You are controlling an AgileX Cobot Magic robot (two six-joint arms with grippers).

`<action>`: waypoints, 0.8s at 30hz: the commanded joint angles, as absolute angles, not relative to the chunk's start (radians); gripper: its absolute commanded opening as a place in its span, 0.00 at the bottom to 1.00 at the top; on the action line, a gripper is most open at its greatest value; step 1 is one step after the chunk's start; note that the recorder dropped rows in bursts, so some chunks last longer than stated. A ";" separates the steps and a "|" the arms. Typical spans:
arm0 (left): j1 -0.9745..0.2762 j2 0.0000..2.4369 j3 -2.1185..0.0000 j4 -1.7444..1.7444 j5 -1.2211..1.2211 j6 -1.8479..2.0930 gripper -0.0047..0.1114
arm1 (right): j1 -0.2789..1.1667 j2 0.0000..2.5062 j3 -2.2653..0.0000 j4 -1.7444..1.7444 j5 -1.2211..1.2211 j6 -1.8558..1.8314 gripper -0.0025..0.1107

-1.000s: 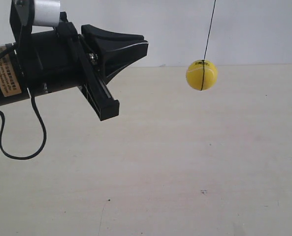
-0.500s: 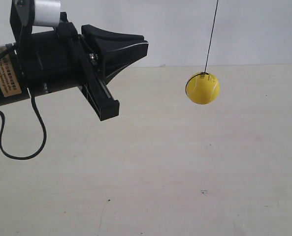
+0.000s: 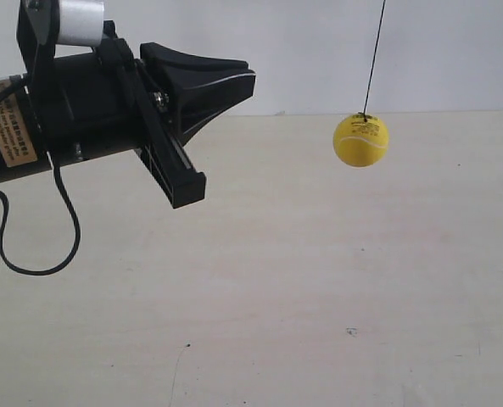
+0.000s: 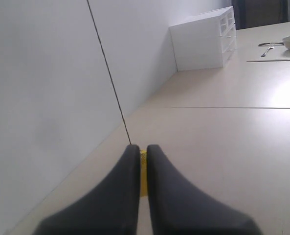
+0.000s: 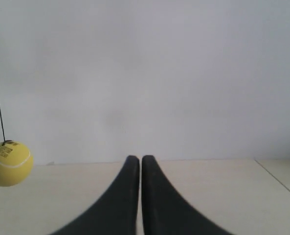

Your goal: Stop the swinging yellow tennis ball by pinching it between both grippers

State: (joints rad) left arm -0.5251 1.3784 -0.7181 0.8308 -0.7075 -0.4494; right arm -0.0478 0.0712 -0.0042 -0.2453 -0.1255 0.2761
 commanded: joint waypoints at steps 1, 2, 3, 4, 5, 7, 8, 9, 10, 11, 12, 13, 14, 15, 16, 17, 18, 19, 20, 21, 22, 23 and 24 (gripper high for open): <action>-0.532 1.373 -0.715 0.819 -0.704 -0.457 0.08 | -0.051 0.000 0.000 -0.246 0.029 0.299 0.02; -0.532 1.373 -0.715 0.819 -0.704 -0.457 0.08 | -0.051 0.000 0.000 -0.246 0.073 0.302 0.02; -0.532 1.373 -0.715 0.819 -0.704 -0.457 0.08 | -0.053 0.000 0.000 -0.244 0.103 0.302 0.02; -0.532 1.373 -0.715 0.819 -0.704 -0.457 0.08 | -0.053 0.000 0.000 -0.242 0.130 0.302 0.02; -0.532 1.373 -0.715 0.819 -0.707 -0.457 0.08 | -0.053 0.000 0.000 -0.242 0.158 0.302 0.02; -0.532 1.373 -0.715 0.819 -0.707 -0.457 0.08 | -0.053 0.000 0.000 -0.242 0.206 0.314 0.02; -0.532 1.373 -0.715 0.819 -0.707 -0.457 0.08 | -0.053 0.000 0.000 -0.239 0.221 0.314 0.02; -0.532 1.373 -0.715 0.819 -0.704 -0.457 0.08 | -0.053 0.000 0.000 -0.239 0.239 0.314 0.02; -0.532 1.373 -0.715 0.819 -0.702 -0.457 0.08 | -0.053 0.000 0.000 -0.239 0.265 0.314 0.02; -0.532 1.373 -0.715 0.819 -0.702 -0.457 0.08 | -0.053 0.000 0.000 -0.239 0.283 0.314 0.02; -0.532 1.373 -0.715 0.819 -0.702 -0.457 0.08 | -0.053 0.000 0.000 -0.239 0.305 0.314 0.02; -0.532 1.373 -0.715 0.819 -0.702 -0.457 0.08 | -0.053 0.000 0.000 -0.239 0.317 0.311 0.02; -0.532 1.373 -0.715 0.819 -0.702 -0.457 0.08 | -0.053 0.000 0.000 -0.239 0.318 0.297 0.02; -0.532 1.373 -0.715 0.819 -0.702 -0.457 0.08 | -0.053 0.000 0.000 -0.237 0.318 0.281 0.02; -0.532 1.373 -0.715 0.819 -0.702 -0.457 0.08 | -0.053 0.000 0.000 -0.237 0.318 0.261 0.02; -0.532 1.373 -0.715 0.819 -0.702 -0.457 0.08 | -0.053 0.000 0.000 -0.235 0.319 0.231 0.02; -0.532 1.373 -0.715 0.819 -0.702 -0.457 0.08 | -0.053 0.000 0.000 -0.235 0.325 0.201 0.02; -0.532 1.373 -0.715 0.819 -0.702 -0.457 0.08 | -0.053 0.000 0.000 -0.234 0.327 0.186 0.02; -0.532 1.373 -0.715 0.819 -0.702 -0.457 0.08 | -0.053 0.000 0.000 -0.234 0.329 0.176 0.02; -0.532 1.373 -0.715 0.819 -0.702 -0.457 0.08 | -0.053 0.000 0.000 -0.234 0.334 0.170 0.02; -0.532 1.373 -0.715 0.819 -0.702 -0.457 0.08 | -0.053 0.000 0.000 -0.234 0.337 0.170 0.02; -0.532 1.373 -0.715 0.819 -0.702 -0.457 0.08 | -0.053 0.000 0.000 -0.234 0.340 0.170 0.02; -0.532 1.373 -0.715 0.819 -0.702 -0.457 0.08 | -0.053 0.000 0.000 -0.234 0.348 0.165 0.02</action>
